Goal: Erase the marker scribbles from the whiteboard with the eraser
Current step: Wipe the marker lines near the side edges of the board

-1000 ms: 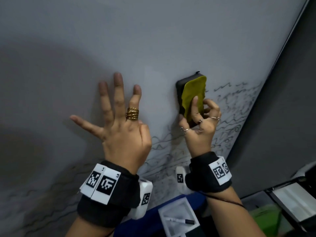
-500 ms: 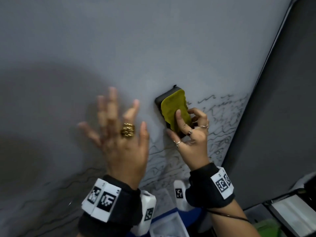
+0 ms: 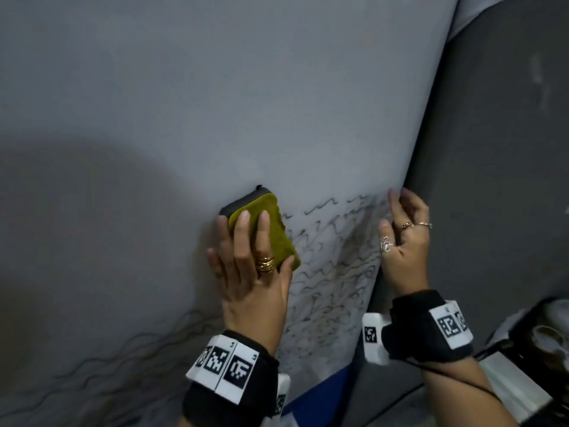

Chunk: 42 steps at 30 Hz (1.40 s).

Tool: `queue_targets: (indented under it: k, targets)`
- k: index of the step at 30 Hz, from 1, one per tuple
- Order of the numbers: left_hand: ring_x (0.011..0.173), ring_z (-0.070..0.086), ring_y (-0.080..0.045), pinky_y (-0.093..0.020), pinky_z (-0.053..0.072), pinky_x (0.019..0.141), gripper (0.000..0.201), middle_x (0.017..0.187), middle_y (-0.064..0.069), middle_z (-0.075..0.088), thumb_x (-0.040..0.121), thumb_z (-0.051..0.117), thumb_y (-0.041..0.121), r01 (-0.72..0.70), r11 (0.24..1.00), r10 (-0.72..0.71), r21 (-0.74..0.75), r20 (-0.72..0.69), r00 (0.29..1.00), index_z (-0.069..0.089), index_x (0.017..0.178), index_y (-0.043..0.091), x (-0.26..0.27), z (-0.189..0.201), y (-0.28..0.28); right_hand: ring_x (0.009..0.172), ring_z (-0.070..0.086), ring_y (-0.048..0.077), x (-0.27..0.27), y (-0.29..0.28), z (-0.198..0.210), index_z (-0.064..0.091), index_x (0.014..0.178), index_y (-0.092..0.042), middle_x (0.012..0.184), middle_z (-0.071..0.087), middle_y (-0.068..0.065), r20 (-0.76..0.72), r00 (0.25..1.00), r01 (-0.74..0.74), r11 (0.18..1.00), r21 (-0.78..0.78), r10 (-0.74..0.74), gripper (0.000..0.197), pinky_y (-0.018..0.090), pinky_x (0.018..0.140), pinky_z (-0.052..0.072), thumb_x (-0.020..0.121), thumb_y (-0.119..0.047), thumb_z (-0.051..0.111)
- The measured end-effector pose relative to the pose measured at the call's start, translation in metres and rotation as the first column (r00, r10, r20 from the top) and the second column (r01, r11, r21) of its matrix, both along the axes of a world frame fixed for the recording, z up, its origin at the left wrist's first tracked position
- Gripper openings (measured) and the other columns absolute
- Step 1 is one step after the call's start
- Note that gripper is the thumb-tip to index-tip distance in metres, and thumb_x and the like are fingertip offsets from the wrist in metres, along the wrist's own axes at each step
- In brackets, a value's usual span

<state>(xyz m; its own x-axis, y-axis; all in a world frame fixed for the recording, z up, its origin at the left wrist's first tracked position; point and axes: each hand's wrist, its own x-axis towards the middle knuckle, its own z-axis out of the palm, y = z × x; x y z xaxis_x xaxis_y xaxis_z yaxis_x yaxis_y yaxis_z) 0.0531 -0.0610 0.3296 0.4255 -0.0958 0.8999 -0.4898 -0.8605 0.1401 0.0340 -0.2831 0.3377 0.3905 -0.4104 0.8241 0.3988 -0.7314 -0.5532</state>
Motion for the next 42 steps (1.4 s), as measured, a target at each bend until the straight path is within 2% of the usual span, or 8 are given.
queue_targets:
  k: [4, 7, 9, 19, 24, 28, 35, 42]
  targets:
    - [0.143, -0.017, -0.030, -0.046, -0.003, 0.117, 0.093, 0.150, -0.012, -0.001, 0.083, 0.055, 0.035, -0.015, 1.000, 0.015, -0.019, 0.013, 1.000, -0.006, 0.150, 0.013, 0.006, -0.002, -0.015, 0.133, 0.024, 0.011, 0.023, -0.033, 0.026, 0.035, 0.141, -0.002, 0.147, 0.023, 0.018, -0.089, 0.993, 0.072, 0.993, -0.089, -0.080, 0.060, 0.015, 0.112, 0.018, 0.089, -0.029, 0.042]
    - [0.141, -0.020, -0.034, -0.049, -0.006, 0.116, 0.101, 0.154, -0.009, -0.022, 0.082, 0.059, 0.043, -0.010, 1.000, 0.010, -0.010, 0.006, 1.000, -0.011, 0.149, 0.012, 0.009, -0.001, -0.021, 0.139, 0.017, 0.012, 0.032, -0.035, 0.017, 0.027, 0.145, -0.002, 0.151, 0.012, 0.011, -0.153, 0.984, 0.070, 0.985, -0.160, -0.095, 0.064, 0.019, 0.114, 0.014, 0.090, -0.030, 0.042]
    - [0.141, -0.020, -0.035, -0.050, -0.007, 0.115, 0.106, 0.153, -0.009, -0.026, 0.082, 0.060, 0.051, -0.017, 1.000, 0.017, 0.000, 0.006, 1.000, -0.012, 0.148, 0.011, 0.011, -0.001, -0.024, 0.140, 0.014, 0.008, 0.032, -0.036, 0.014, 0.025, 0.145, 0.000, 0.151, 0.010, 0.009, -0.139, 0.984, 0.086, 0.979, -0.183, -0.113, 0.063, 0.018, 0.114, 0.013, 0.091, -0.027, 0.040]
    - [0.141, -0.019, -0.036, -0.050, -0.009, 0.115, 0.099, 0.154, -0.009, -0.023, 0.078, 0.062, 0.027, -0.032, 0.997, 0.026, 0.067, 0.087, 0.996, -0.004, 0.149, 0.008, 0.015, 0.003, -0.030, 0.142, 0.016, 0.016, 0.025, -0.048, 0.013, 0.025, 0.145, -0.001, 0.153, 0.011, 0.010, -0.175, 0.979, 0.057, 0.963, -0.262, -0.106, 0.060, 0.019, 0.114, 0.015, 0.090, -0.022, 0.037]
    - [0.141, -0.022, -0.032, -0.046, -0.011, 0.115, 0.093, 0.154, -0.007, -0.026, 0.081, 0.055, 0.027, 0.012, 0.980, -0.035, 0.198, 0.110, 0.993, -0.006, 0.149, 0.009, 0.020, 0.010, -0.063, 0.143, 0.011, 0.013, 0.020, -0.053, 0.015, 0.021, 0.148, -0.005, 0.155, 0.005, 0.005, -0.236, 0.968, 0.010, 0.956, -0.293, -0.082, 0.083, 0.011, 0.110, 0.017, 0.068, 0.005, 0.044]
    - [0.142, -0.021, -0.031, -0.044, -0.012, 0.115, 0.095, 0.154, -0.008, -0.025, 0.077, 0.057, 0.019, 0.044, 0.948, -0.073, 0.315, 0.081, 0.994, -0.005, 0.149, 0.008, 0.019, 0.003, -0.109, 0.143, 0.011, 0.014, 0.018, -0.058, 0.016, 0.020, 0.149, -0.007, 0.155, 0.003, 0.003, -0.263, 0.961, -0.005, 0.942, -0.336, -0.089, 0.089, 0.009, 0.108, 0.021, 0.066, 0.013, 0.043]
    - [0.141, -0.022, -0.029, -0.041, -0.010, 0.116, 0.094, 0.154, -0.004, -0.024, 0.078, 0.059, 0.012, 0.007, 0.904, -0.060, 0.426, 0.112, 0.992, -0.002, 0.150, 0.011, 0.023, -0.005, -0.109, 0.142, 0.012, 0.012, 0.016, -0.063, 0.023, 0.029, 0.145, -0.004, 0.153, 0.011, 0.005, -0.255, 0.962, -0.157, 0.960, -0.230, 0.096, 0.084, 0.011, 0.112, 0.012, 0.062, 0.012, 0.032]
    - [0.139, 0.009, -0.039, -0.043, 0.015, 0.110, 0.070, 0.154, -0.007, 0.012, 0.083, 0.054, 0.003, -0.075, 0.938, -0.001, 0.338, 0.219, 0.976, 0.028, 0.147, 0.012, 0.022, 0.036, -0.070, 0.139, 0.008, 0.002, 0.012, -0.065, 0.024, 0.029, 0.145, -0.009, 0.152, 0.009, 0.001, -0.287, 0.945, -0.219, 0.953, -0.209, 0.154, 0.087, 0.004, 0.108, 0.009, 0.061, 0.012, 0.032]
